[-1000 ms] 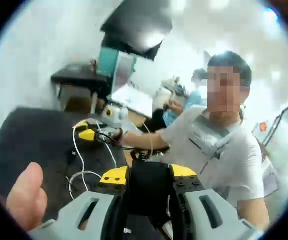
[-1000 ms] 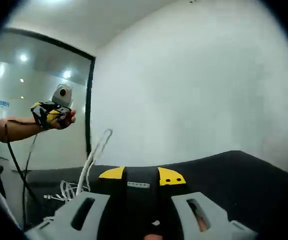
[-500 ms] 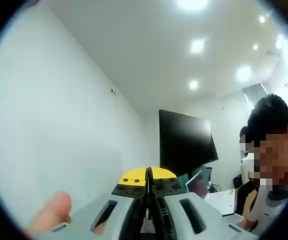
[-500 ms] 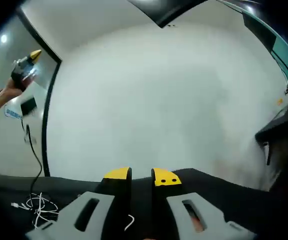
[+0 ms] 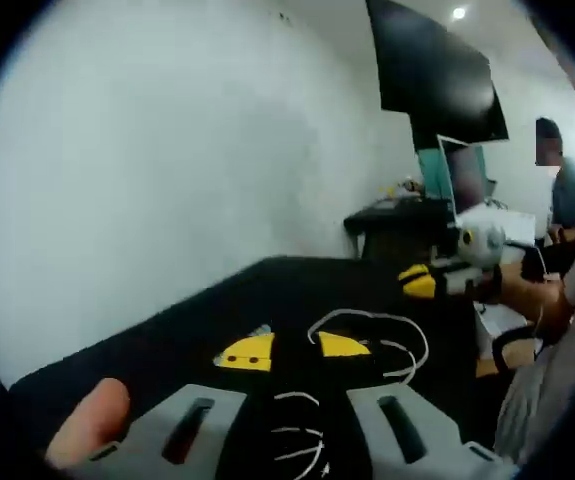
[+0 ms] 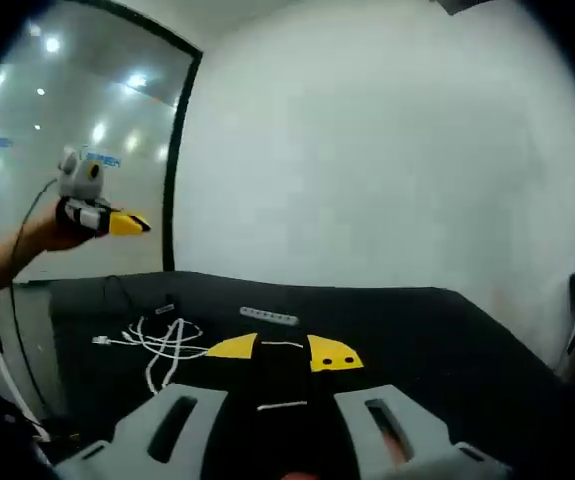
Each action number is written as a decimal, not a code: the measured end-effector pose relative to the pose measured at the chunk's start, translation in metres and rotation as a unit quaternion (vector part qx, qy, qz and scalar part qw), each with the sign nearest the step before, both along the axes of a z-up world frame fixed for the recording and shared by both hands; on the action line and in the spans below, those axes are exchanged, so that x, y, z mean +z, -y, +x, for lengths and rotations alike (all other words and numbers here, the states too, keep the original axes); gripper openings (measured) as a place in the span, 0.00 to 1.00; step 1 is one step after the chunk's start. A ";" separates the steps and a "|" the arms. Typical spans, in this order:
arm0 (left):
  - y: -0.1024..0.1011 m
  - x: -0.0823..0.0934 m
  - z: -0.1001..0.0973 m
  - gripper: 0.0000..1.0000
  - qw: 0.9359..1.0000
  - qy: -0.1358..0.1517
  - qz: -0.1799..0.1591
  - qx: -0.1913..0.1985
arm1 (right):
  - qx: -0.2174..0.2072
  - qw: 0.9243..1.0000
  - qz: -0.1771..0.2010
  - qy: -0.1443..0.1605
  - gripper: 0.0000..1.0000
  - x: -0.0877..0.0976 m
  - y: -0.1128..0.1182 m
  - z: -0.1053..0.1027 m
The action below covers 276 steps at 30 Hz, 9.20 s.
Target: Grab the wires, straighten them and put them on the rack
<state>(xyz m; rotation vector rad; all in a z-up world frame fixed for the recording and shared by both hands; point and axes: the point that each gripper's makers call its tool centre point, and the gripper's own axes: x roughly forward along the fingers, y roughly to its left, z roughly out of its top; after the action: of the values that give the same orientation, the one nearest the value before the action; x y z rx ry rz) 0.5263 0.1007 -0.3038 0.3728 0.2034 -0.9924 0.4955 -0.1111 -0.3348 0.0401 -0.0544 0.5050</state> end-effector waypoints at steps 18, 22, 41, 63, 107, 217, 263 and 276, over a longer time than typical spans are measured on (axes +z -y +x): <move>0.057 -0.124 -0.075 0.02 0.978 -0.160 0.073 0.108 | -0.044 0.995 0.000 0.090 0.15 0.018 0.006 0.062; 0.066 -0.029 -0.073 0.00 0.993 -0.079 -0.025 0.082 | -0.090 0.990 0.031 0.102 0.15 0.024 0.033 0.062; -0.093 0.385 0.036 0.00 0.925 0.215 -0.142 0.278 | -0.059 0.995 -0.045 0.062 0.15 -0.006 0.009 0.063; -0.100 0.103 0.086 0.00 0.981 -0.030 -0.006 0.192 | -0.056 0.995 -0.060 0.051 0.16 -0.012 0.006 0.063; -0.126 -0.021 0.071 0.16 0.951 -0.100 0.055 0.287 | -0.054 0.994 -0.076 0.058 0.17 -0.014 0.003 0.063; -0.230 0.061 -0.012 0.00 0.958 0.051 -0.095 0.264 | -0.045 0.994 -0.097 0.029 0.22 -0.027 -0.004 0.065; -0.113 -0.029 0.044 0.41 0.924 0.076 -0.294 0.232 | 0.078 0.977 -0.160 -0.114 0.18 -0.048 -0.098 0.061; -0.111 -0.056 0.051 0.40 0.933 0.031 -0.247 0.258 | 0.083 0.974 -0.182 -0.106 0.18 -0.043 -0.127 0.079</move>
<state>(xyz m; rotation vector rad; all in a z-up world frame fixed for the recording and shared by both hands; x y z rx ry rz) 0.5773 0.2122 -0.3603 -0.1141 -0.0147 -0.4803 0.5749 0.0162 -0.3782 -0.2620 0.2524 0.6687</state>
